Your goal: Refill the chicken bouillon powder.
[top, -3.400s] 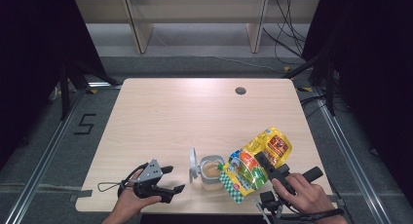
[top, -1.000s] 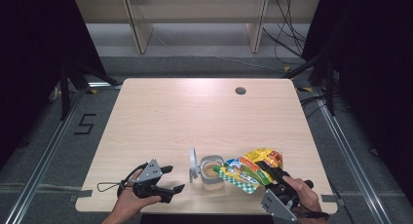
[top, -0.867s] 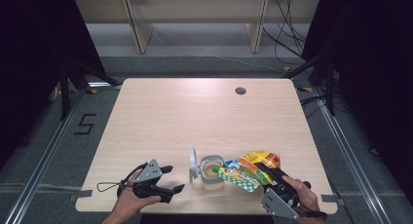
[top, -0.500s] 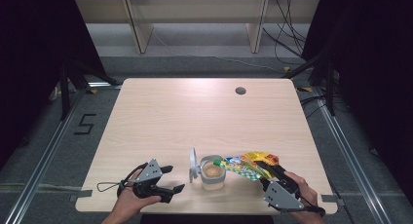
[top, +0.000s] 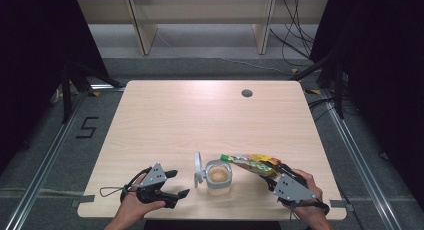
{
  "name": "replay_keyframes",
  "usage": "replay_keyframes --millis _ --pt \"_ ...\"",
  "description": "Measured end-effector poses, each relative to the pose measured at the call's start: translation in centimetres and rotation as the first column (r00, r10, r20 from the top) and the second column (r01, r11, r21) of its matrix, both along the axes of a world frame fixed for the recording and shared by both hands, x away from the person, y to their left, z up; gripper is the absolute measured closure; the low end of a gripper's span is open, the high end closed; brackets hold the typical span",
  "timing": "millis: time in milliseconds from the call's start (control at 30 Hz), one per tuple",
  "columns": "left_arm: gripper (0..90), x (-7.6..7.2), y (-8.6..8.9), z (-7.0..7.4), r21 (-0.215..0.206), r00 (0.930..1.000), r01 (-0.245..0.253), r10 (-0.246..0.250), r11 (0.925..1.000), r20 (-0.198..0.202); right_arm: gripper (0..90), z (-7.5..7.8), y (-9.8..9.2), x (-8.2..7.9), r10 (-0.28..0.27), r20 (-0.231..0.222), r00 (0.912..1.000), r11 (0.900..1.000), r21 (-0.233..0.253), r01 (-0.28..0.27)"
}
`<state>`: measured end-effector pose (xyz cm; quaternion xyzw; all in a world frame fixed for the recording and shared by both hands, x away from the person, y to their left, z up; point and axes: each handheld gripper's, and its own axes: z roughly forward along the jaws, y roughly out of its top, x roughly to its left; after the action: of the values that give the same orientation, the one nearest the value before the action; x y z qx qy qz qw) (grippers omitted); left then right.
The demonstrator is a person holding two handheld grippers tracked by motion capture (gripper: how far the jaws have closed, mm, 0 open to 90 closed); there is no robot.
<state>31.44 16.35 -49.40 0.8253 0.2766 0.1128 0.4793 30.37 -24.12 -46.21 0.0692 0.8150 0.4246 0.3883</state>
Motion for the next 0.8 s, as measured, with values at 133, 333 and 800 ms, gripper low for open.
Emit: replay_keyframes --millis 133,333,800 --pt "21.9 0.0 0.0 0.0 0.005 0.9999 -0.01 0.01 0.9999 -0.01 71.2 -0.3 -0.2 0.4 0.008 -0.042 0.9991 0.999 0.046 -0.006" --pt "21.9 0.0 0.0 0.0 -0.004 1.0 0.004 -0.004 1.0 0.003 73.7 -0.7 -0.5 1.3 0.017 -0.065 0.9977 0.997 0.074 -0.012" --pt "22.0 0.0 0.0 0.0 0.004 0.9999 -0.005 0.005 1.0 -0.016 74.4 -1.6 -1.8 4.3 0.024 -0.172 0.9848 0.957 0.288 0.027"
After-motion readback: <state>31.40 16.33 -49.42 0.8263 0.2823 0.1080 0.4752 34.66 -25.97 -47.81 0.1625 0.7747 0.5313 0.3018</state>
